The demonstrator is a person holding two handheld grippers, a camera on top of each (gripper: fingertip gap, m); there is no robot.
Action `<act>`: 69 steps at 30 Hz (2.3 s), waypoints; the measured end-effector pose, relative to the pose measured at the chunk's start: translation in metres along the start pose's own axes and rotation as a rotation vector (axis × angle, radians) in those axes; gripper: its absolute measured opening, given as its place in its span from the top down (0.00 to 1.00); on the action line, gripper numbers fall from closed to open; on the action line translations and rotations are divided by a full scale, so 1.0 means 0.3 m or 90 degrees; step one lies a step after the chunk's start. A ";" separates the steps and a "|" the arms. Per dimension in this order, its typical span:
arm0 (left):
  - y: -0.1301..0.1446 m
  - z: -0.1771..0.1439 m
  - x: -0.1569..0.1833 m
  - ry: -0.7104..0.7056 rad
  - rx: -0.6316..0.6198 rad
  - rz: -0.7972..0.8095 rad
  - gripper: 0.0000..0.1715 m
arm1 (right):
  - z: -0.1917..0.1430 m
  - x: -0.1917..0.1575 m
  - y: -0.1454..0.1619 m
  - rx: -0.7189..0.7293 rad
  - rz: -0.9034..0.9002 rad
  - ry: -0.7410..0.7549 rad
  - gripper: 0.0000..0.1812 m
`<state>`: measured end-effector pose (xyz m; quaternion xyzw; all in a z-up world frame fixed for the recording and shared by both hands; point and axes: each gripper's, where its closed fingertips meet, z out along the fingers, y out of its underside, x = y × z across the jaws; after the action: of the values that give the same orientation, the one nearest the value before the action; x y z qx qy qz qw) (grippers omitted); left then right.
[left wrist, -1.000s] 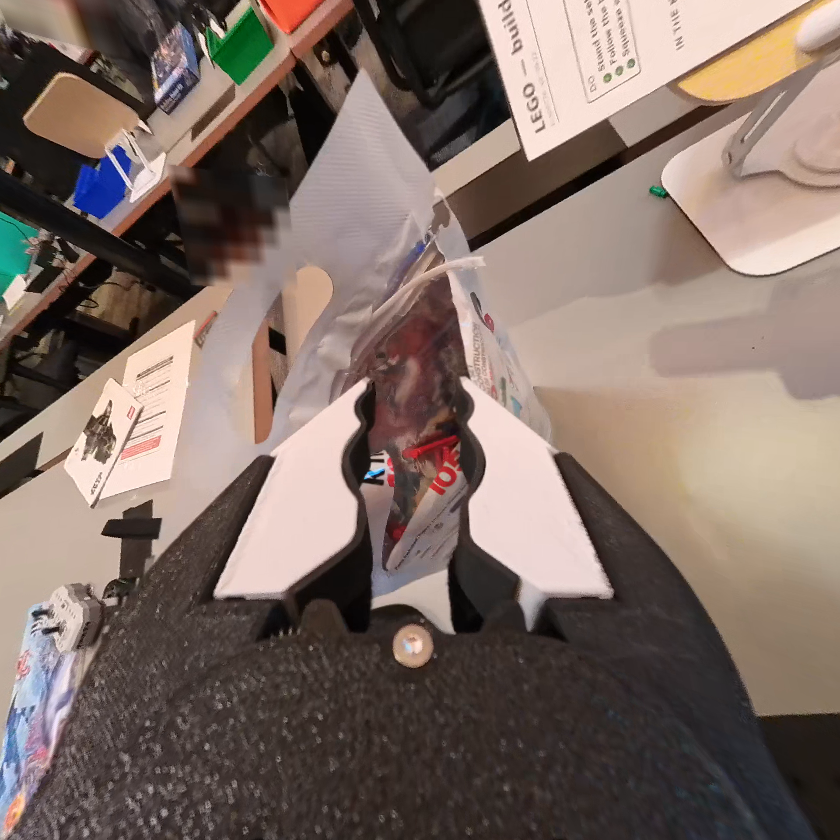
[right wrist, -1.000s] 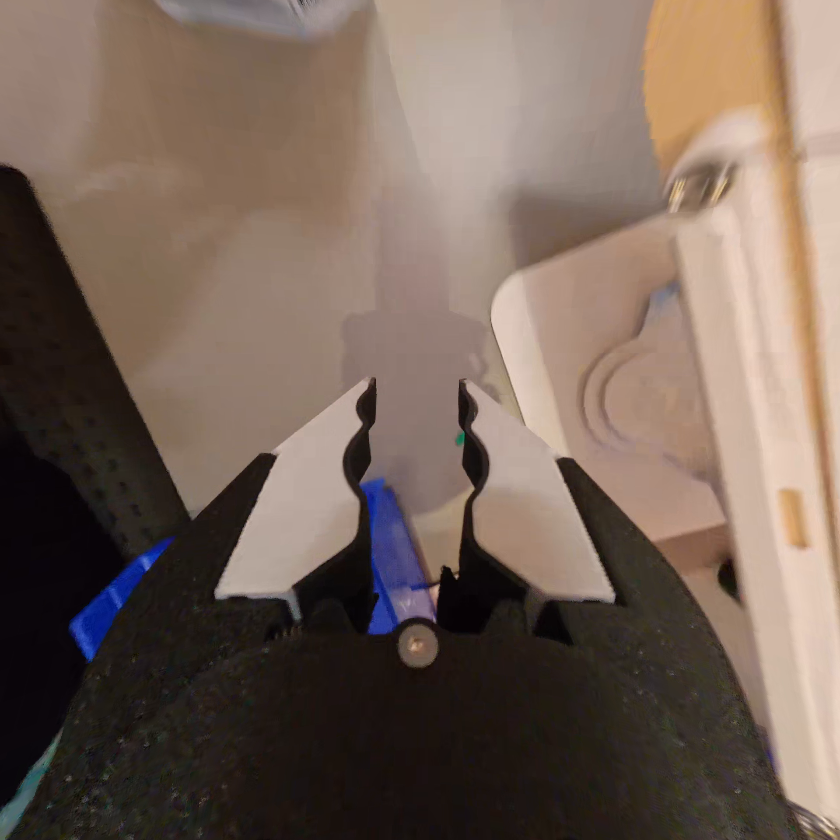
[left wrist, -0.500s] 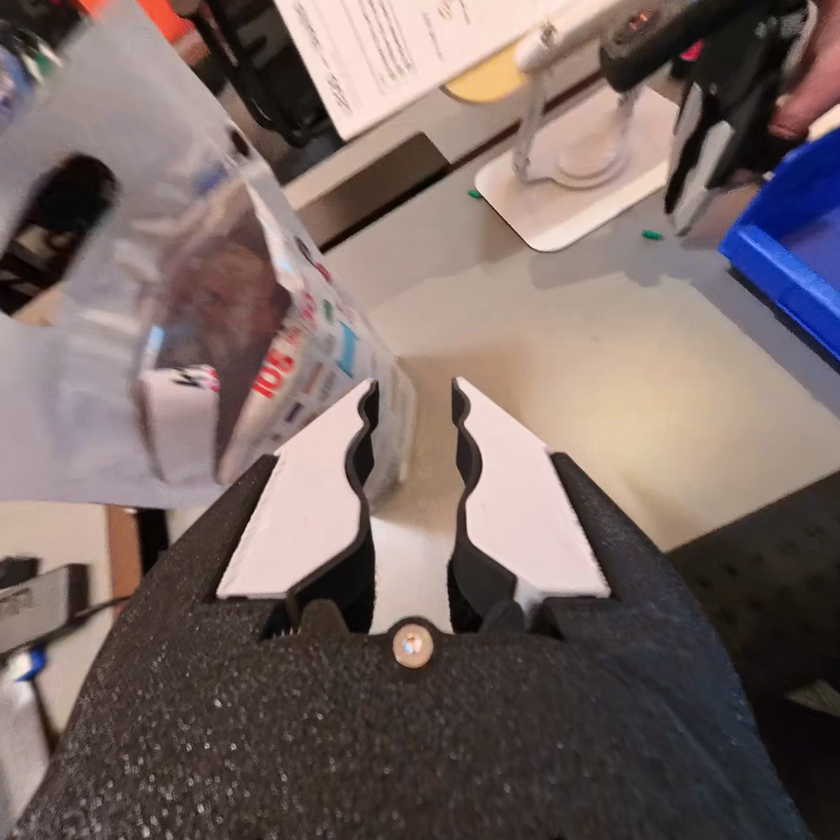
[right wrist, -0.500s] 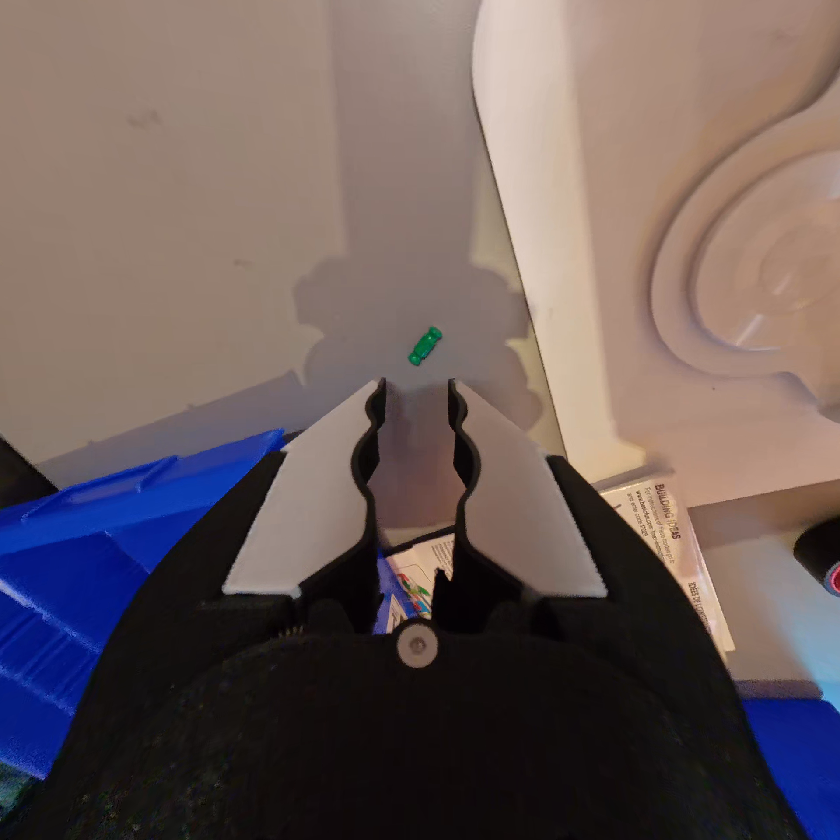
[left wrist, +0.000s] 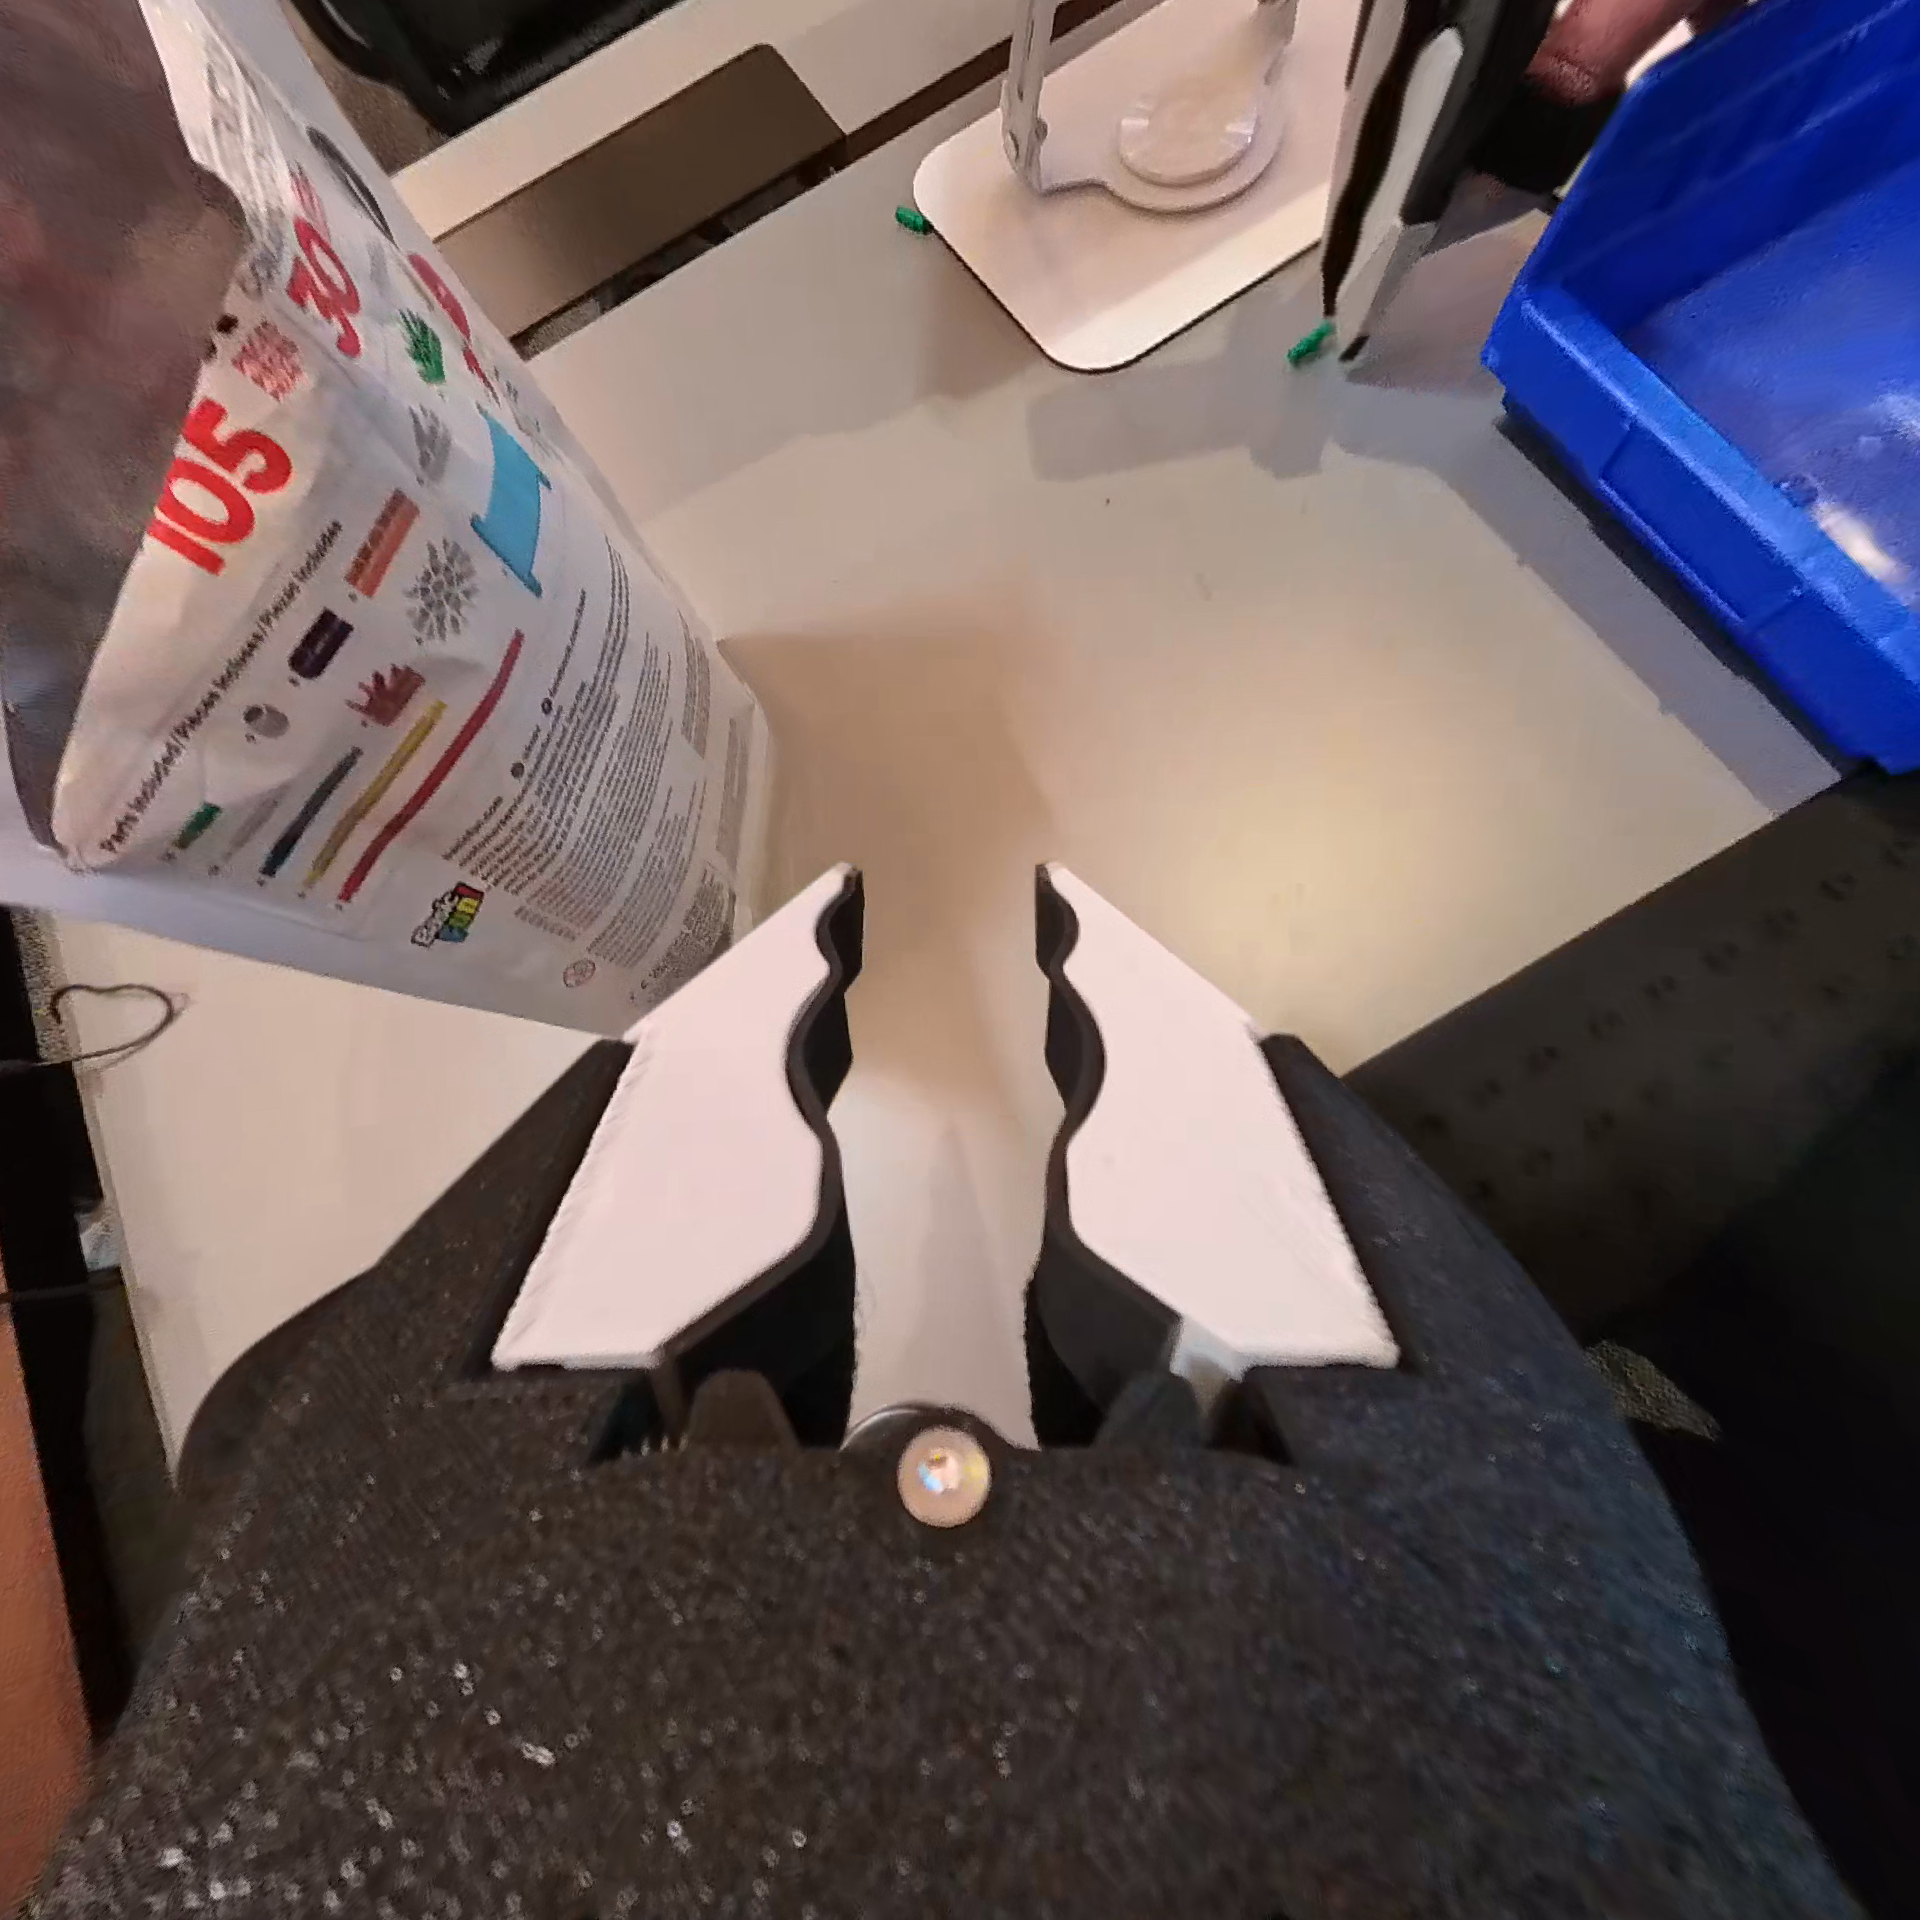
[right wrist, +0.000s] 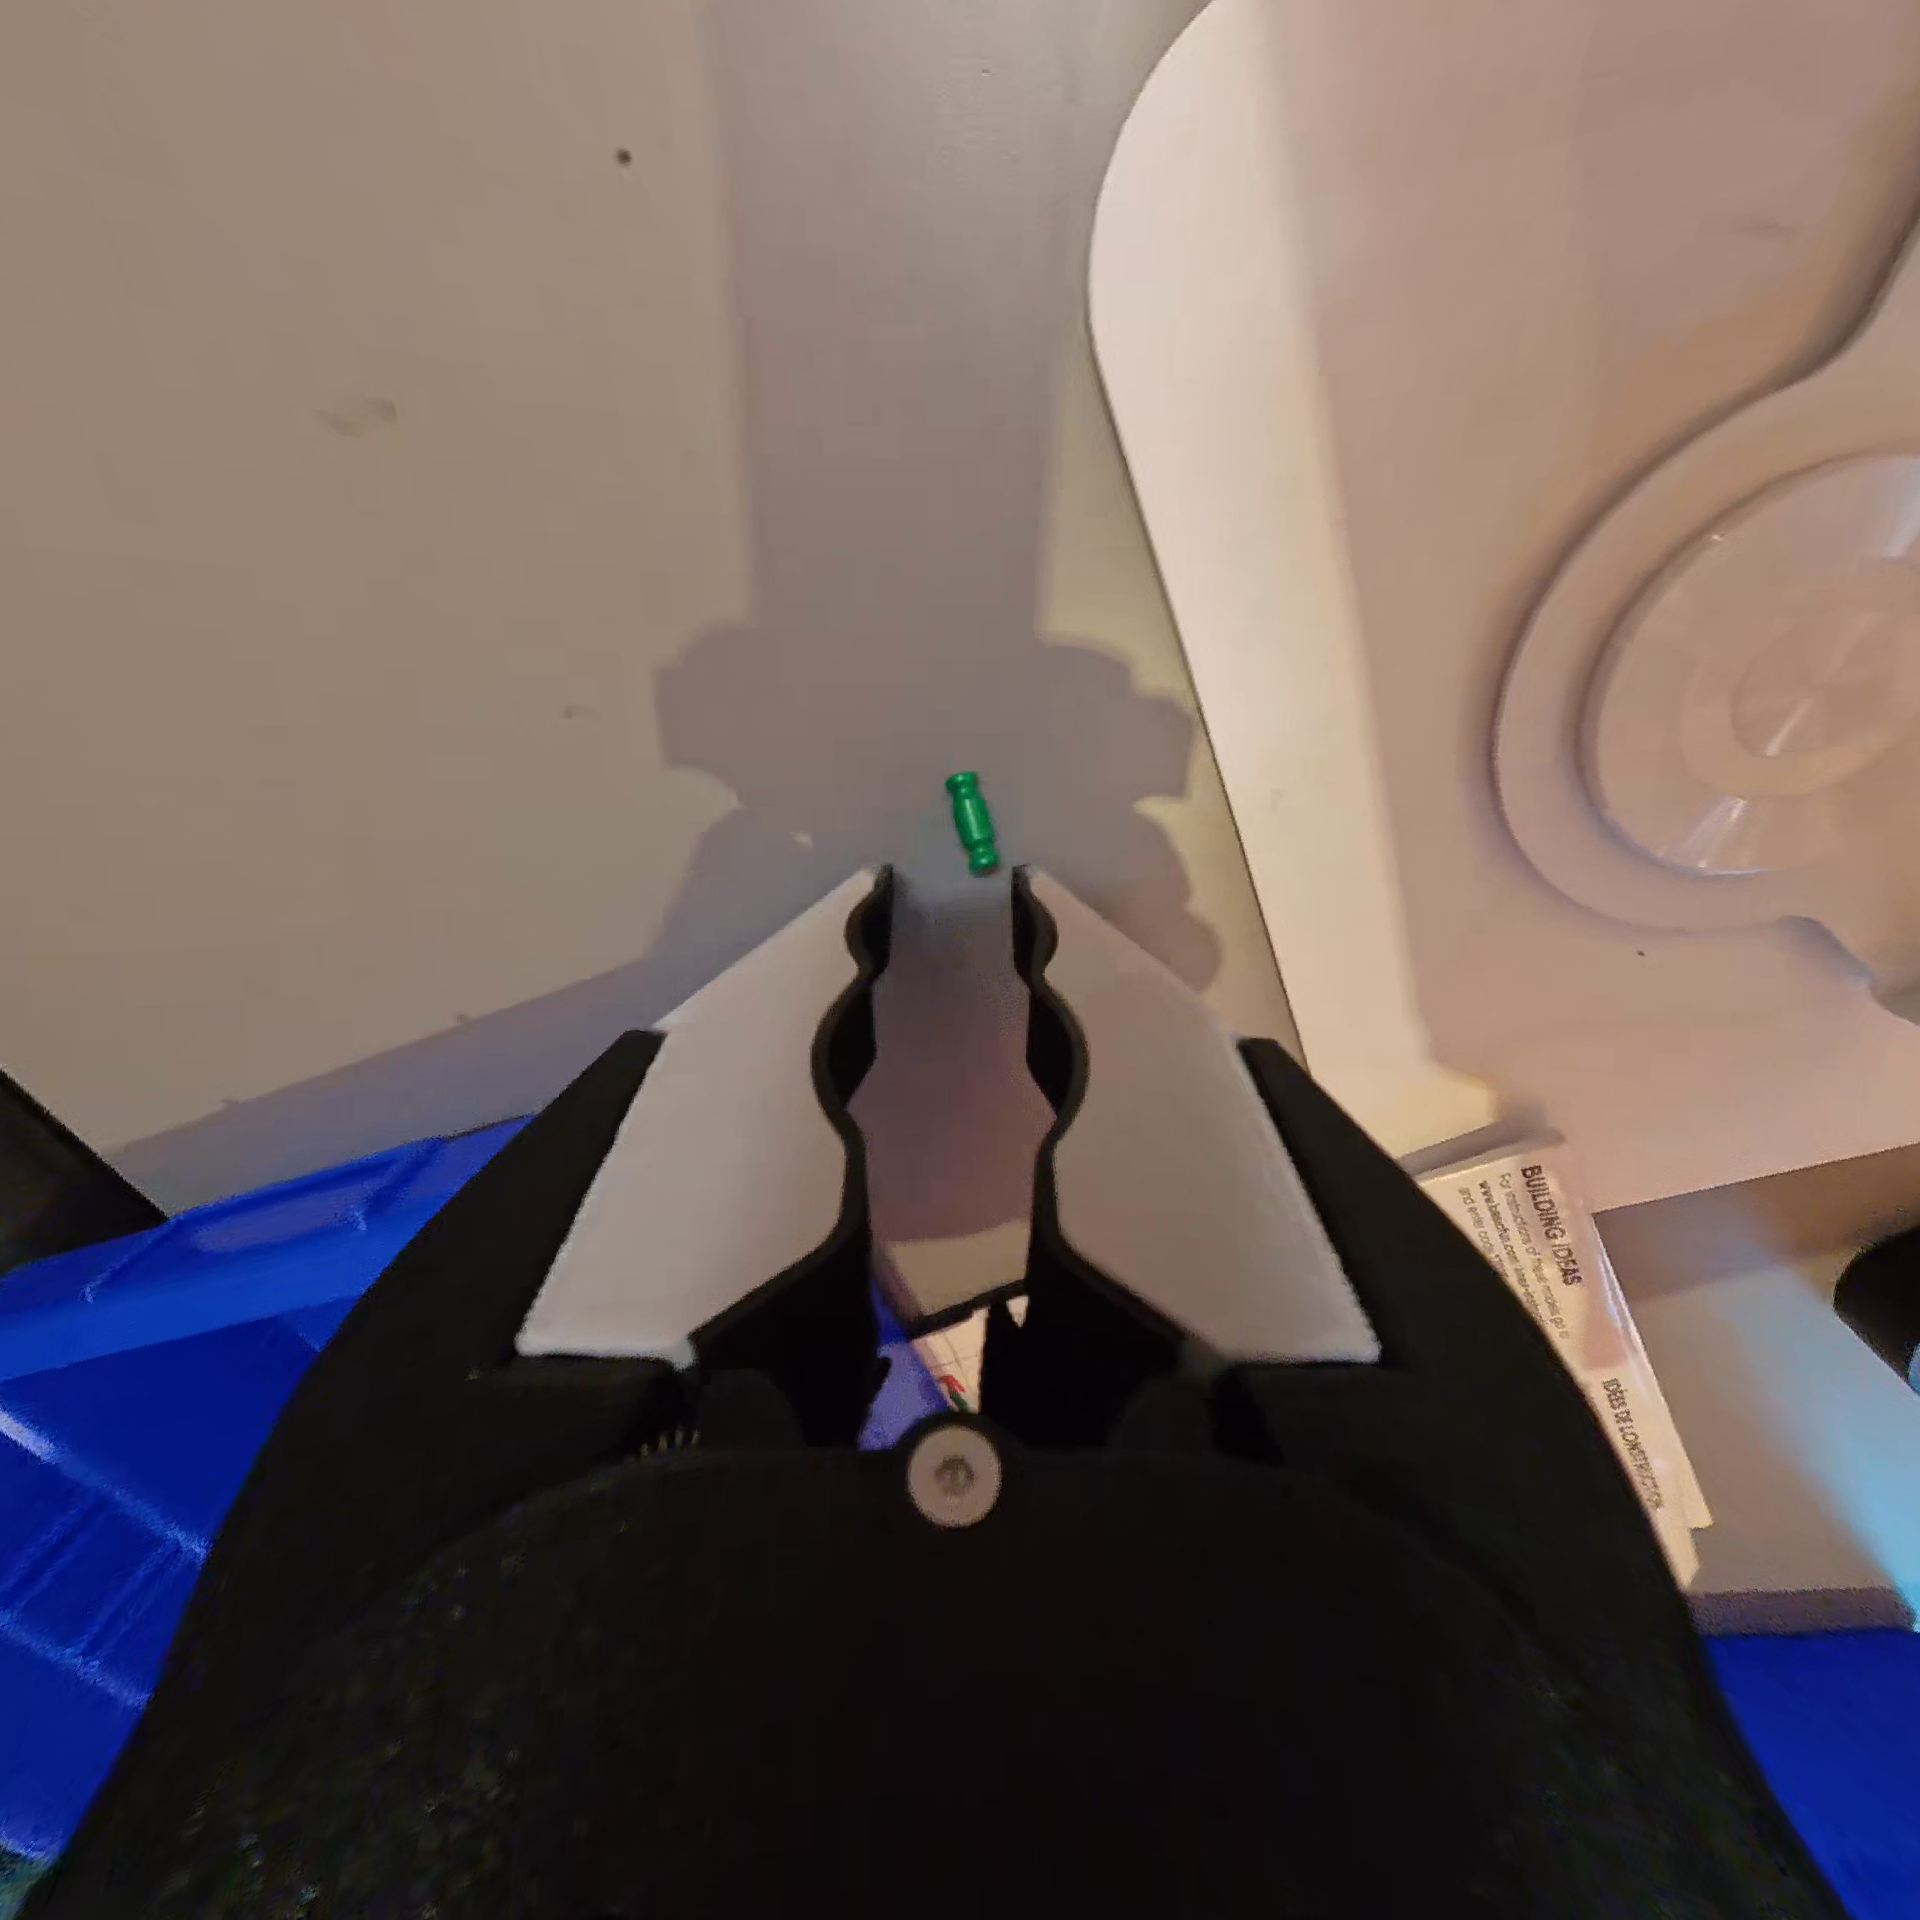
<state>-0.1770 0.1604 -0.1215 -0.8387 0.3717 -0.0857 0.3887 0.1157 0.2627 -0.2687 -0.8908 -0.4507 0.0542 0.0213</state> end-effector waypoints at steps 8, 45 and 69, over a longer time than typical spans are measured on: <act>0.110 -0.022 0.007 0.021 -0.024 0.002 0.81 | 0.017 0.008 -0.057 0.009 -0.070 0.050 0.92; 0.319 -0.072 0.043 0.086 -0.068 -0.005 0.80 | -0.010 0.015 -0.050 -0.027 -0.198 0.031 0.98; 0.068 0.165 0.110 0.132 0.006 -0.038 0.72 | -0.769 -0.597 -0.940 0.528 -0.263 0.007 0.79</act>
<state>-0.1436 0.1580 -0.1747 -0.8343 0.3843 -0.1853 0.3491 -0.1887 0.2881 -0.0013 -0.6989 -0.5590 0.2196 0.3883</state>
